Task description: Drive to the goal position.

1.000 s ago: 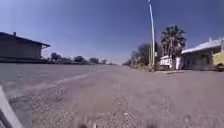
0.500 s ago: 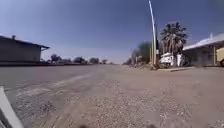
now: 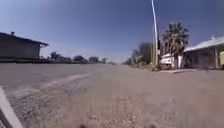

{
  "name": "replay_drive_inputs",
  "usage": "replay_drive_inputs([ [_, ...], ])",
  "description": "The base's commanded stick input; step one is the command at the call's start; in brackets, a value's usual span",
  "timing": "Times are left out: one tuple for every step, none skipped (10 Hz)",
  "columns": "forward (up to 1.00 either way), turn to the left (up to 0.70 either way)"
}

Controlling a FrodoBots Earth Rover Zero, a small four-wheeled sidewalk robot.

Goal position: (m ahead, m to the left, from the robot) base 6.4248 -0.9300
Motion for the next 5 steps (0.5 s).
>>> replay_drive_inputs([
  [0.70, 0.00],
  [0.70, 0.00],
  [0.70, 0.00],
  [0.70, 0.00],
  [0.70, 0.00],
])
